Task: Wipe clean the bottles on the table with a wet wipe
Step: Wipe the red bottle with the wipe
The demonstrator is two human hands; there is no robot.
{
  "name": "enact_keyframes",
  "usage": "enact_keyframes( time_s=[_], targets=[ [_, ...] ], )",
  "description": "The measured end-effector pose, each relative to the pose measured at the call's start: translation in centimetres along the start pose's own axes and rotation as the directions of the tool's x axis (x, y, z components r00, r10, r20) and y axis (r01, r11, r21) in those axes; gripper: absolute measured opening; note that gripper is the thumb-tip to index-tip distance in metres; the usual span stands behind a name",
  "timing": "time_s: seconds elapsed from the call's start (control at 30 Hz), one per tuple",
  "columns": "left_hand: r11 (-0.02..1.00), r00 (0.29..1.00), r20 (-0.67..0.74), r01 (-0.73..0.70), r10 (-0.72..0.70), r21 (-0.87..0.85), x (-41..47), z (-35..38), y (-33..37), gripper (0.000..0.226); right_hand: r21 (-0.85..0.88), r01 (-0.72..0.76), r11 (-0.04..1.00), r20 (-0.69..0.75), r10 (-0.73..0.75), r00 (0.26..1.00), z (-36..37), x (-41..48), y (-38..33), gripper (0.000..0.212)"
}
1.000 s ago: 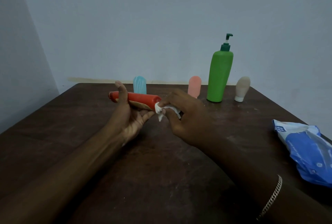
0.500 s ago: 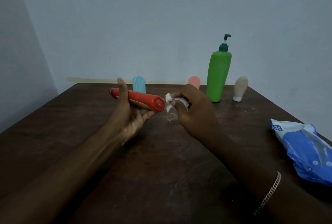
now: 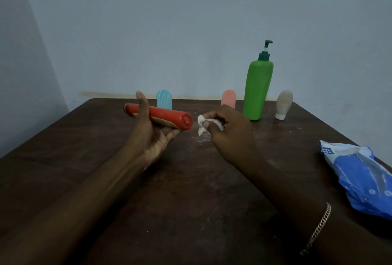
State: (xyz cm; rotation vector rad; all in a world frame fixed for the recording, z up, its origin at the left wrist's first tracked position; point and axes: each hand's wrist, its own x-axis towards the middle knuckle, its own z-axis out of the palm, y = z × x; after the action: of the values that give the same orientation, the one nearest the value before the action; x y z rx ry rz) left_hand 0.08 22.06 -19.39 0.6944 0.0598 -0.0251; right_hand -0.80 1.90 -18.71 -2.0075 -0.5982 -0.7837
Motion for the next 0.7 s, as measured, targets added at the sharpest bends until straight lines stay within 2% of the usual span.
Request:
enact_keyframes(
  time_s=[0.13,0.23,0.33,0.43,0.57,0.63,0.7],
  targets=[
    [0.999,0.999,0.023,0.022,-0.023,0.037,0.4,-0.7,-0.3,0.117,0.097,0.037,0.995,0.006,-0.038,0.999,0.6,-0.4,-1.5,0.007],
    [0.998,1.000,-0.018,-0.008,0.009,0.056,0.1,-0.4,-0.2,0.110,0.086,-0.091,0.992,0.095,0.083,0.992,1.6,-0.9,-1.2,0.006],
    [0.980,0.995,-0.072,-0.056,0.070,0.189,-0.5,0.2,0.0,0.102,0.075,-0.213,0.974,0.163,0.199,0.966,1.4,-0.9,0.2,0.007],
    [0.887,0.974,-0.091,-0.147,0.207,0.439,-1.0,1.0,-0.3,0.080,0.117,-0.319,0.940,0.139,0.303,0.943,0.5,-0.2,1.6,0.006],
    [0.752,0.940,-0.054,-0.235,0.337,0.616,-0.9,2.9,-0.4,0.108,0.116,-0.370,0.922,0.082,0.362,0.928,-0.2,0.3,4.0,0.004],
    [0.697,0.922,-0.036,-0.266,0.386,0.666,0.0,4.1,-0.4,0.103,0.158,-0.407,0.900,0.047,0.405,0.913,-0.3,0.6,5.3,0.005],
    [0.627,0.892,-0.031,-0.293,0.451,0.722,1.5,5.3,-0.5,0.092,0.259,-0.426,0.867,-0.001,0.441,0.898,-0.6,1.0,6.3,0.016]
  ],
)
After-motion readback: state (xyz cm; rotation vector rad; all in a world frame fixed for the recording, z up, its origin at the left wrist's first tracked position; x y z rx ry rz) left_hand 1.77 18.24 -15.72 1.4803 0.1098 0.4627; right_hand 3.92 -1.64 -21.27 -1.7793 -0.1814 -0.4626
